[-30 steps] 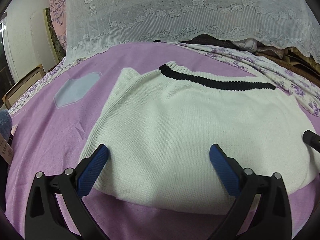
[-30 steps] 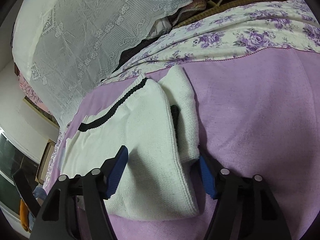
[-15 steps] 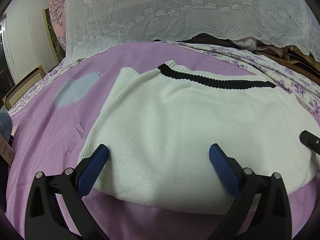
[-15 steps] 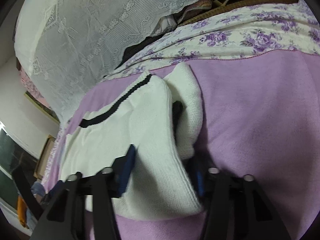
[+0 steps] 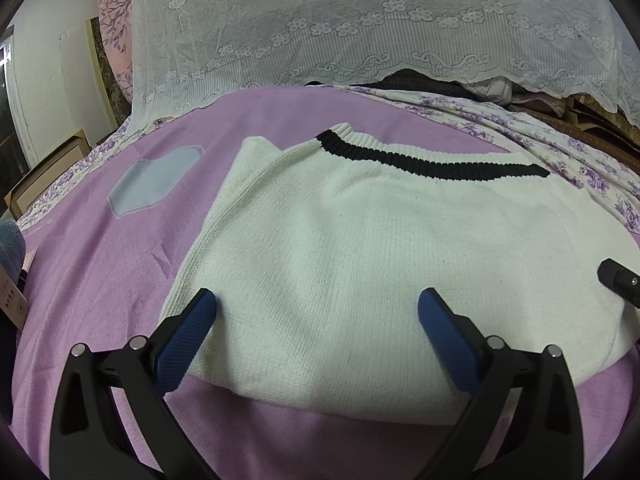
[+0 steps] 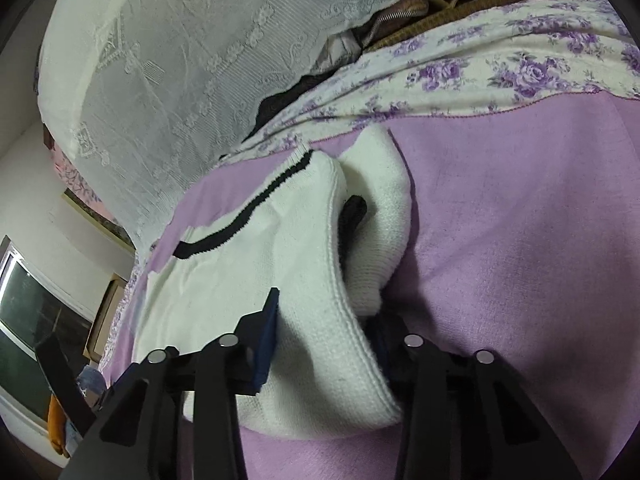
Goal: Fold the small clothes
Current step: 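Grasp the edge of the folded white sweater with the right tool, then lift the sweater with the right tool and fold it over on itself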
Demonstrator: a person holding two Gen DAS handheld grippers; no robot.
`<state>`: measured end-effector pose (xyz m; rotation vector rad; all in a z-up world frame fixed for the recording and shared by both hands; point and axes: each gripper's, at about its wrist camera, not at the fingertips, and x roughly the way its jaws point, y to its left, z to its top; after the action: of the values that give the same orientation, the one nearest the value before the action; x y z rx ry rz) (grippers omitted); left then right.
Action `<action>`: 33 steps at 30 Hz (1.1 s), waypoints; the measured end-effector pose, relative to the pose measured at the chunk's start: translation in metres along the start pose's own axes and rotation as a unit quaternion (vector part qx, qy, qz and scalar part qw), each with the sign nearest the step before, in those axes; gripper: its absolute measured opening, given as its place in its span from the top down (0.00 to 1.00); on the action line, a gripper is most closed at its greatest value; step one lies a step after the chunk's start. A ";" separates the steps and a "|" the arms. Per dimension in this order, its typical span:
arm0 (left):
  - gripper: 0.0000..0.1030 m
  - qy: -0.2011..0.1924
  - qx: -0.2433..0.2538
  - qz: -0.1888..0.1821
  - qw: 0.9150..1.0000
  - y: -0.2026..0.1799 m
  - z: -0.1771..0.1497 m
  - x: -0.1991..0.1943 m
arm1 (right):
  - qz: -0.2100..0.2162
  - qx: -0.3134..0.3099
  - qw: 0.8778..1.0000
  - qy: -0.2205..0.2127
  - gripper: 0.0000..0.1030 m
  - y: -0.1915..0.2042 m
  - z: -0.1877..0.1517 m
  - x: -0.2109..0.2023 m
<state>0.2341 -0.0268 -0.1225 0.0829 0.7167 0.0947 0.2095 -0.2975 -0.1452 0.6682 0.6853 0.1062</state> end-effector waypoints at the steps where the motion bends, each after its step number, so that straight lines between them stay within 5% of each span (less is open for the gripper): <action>1: 0.04 -0.003 0.001 0.001 1.000 0.001 0.000 -0.003 | 0.000 -0.001 1.000 -0.003 0.64 0.001 0.000 -0.002; 6: 0.04 -0.046 0.041 0.012 0.998 0.004 0.007 -0.028 | -0.002 -0.018 1.000 -0.011 0.65 0.016 0.005 -0.012; 13: 0.04 -0.118 0.159 0.093 0.976 0.029 0.015 -0.044 | -0.009 -0.022 1.000 -0.016 0.66 0.043 0.017 -0.016; 18: 0.04 -0.080 0.105 0.093 0.987 0.084 0.019 -0.021 | -0.024 -0.029 0.999 -0.022 0.67 0.061 0.019 -0.015; 21: 0.04 -0.033 0.028 0.059 0.997 0.120 0.027 -0.005 | -0.032 -0.037 0.998 -0.027 0.67 0.071 0.020 -0.014; 24: 0.04 -0.036 -0.024 0.031 0.999 0.142 0.029 -0.009 | -0.038 -0.041 0.998 -0.031 0.67 0.081 0.021 -0.013; 33: 0.04 -0.085 0.037 0.057 0.994 0.121 0.028 -0.032 | -0.054 -0.080 0.995 -0.034 0.69 0.124 0.018 -0.004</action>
<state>0.2216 0.0880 -0.0678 0.2012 0.5448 0.1681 0.2326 -0.2100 -0.0580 0.4784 0.6389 0.0377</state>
